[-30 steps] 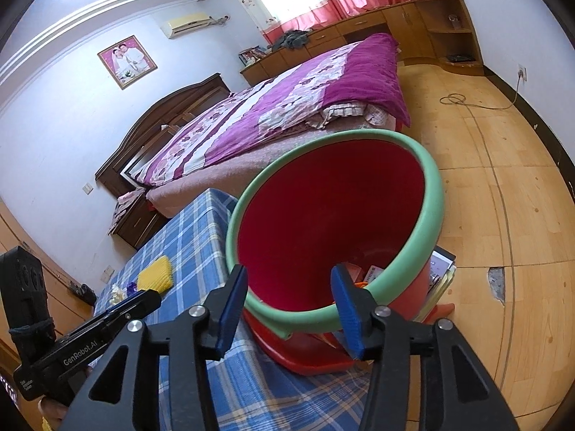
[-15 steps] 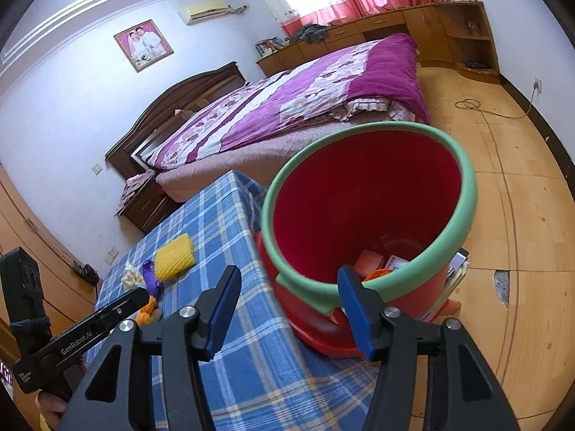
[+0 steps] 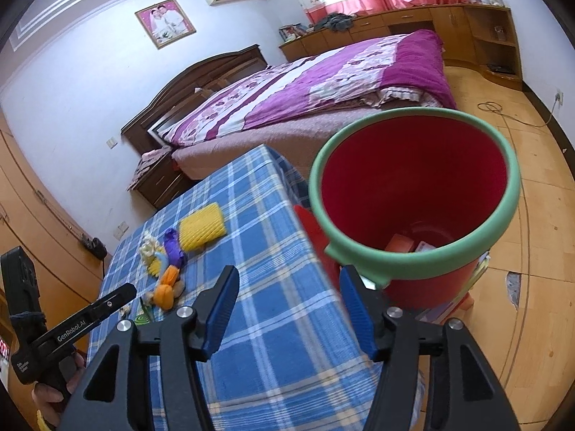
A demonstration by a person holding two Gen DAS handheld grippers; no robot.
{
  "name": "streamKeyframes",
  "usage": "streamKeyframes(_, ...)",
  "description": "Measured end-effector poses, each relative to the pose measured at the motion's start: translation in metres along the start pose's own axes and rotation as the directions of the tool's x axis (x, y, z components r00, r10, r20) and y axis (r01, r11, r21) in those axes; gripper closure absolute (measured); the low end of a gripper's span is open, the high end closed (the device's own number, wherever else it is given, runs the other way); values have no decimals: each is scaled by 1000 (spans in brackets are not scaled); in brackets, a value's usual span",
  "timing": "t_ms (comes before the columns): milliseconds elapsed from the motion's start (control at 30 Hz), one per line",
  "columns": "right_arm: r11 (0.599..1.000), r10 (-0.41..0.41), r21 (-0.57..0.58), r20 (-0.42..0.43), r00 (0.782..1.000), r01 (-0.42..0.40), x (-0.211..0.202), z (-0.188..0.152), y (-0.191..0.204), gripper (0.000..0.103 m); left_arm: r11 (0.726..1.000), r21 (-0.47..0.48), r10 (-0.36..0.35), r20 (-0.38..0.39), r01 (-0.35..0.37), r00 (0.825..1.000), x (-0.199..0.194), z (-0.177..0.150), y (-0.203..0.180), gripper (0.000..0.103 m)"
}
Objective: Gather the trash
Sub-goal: 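Move both tools back over the table toward the green coil box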
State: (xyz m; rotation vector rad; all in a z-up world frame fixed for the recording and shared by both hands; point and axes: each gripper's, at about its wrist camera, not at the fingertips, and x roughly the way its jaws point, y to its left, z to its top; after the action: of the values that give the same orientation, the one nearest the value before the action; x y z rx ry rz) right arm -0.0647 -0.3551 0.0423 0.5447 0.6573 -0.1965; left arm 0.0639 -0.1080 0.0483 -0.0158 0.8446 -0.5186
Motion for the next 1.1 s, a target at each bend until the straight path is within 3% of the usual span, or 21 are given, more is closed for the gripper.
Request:
streamKeyframes(400, 999, 20, -28, -55, 998, -21, 14, -14, 17, 41, 990, -74, 116, -44, -119, 992, -1, -22, 47, 69)
streamKeyframes(667, 999, 24, -30, -77, 997, -27, 20, -18, 20, 41, 979, -27, 201, -84, -204, 976, 11, -34, 52, 63)
streamKeyframes(967, 999, 24, -29, -91, 996, -27, 24, -19, 20, 41, 983, -33, 176, -144, -183, 974, 28, -39, 54, 57)
streamKeyframes(1000, 999, 23, -29, -92, 995, -26, 25, -19, 19, 41, 984, -35, 169, -144, -175, 975, 29, -39, 53, 56)
streamKeyframes(1100, 999, 23, -26, -95, 995, -26, 25, -19, 18, 41, 986, -35, 156, -137, -162, 978, 31, -35, 52, 37)
